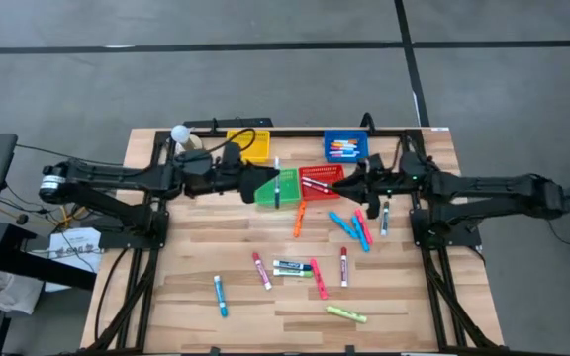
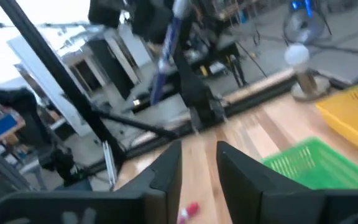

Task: Pick & Place Markers
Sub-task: Put the violet marker pen into the red bin

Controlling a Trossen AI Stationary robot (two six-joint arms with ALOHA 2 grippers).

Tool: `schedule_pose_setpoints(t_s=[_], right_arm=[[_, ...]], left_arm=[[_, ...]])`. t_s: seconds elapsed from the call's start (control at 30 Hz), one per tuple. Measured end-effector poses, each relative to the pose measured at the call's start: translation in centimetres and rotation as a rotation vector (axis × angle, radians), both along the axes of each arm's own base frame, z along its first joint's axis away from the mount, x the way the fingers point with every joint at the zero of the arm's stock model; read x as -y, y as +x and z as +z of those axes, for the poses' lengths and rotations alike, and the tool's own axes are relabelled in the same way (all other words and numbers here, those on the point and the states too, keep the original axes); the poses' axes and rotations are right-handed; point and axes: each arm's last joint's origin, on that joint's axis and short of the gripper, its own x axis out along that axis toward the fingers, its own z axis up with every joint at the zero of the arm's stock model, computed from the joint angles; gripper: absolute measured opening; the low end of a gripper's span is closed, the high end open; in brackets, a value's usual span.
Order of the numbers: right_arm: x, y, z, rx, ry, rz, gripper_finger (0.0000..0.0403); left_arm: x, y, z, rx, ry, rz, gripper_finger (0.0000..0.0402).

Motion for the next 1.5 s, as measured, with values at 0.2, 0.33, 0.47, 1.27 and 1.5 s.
schedule_pose_setpoints(t_s=[0.2, 0.33, 0.47, 1.27, 1.5], right_arm=[[1.1, 2.5, -0.9, 0.059, 0.061, -0.028, 0.0156], [1.6, 4.0, -1.2, 0.041, 0.101, -0.025, 0.0206], [1.9, 5.8, -0.8, 0.032, 0.103, -0.008, 0.0243], [2.6, 8.5, 1.6, 0.043, 0.096, 0.046, 0.0255], [2.7, 8.9, 1.1, 0.022, 0.123, 0.04, 0.0255]], left_arm=[[-0.7, 2.3, -1.1, 0.053, -0.007, -0.03, 0.0035], [-1.0, 3.4, -1.8, 0.079, -0.009, -0.042, 0.0036], [-1.3, 4.2, -2.5, 0.077, -0.009, -0.038, 0.0032], [-1.9, 4.3, -2.7, 0.07, 0.021, -0.012, 0.0039], [-2.1, 4.3, -2.7, 0.078, 0.022, -0.006, 0.0037]])
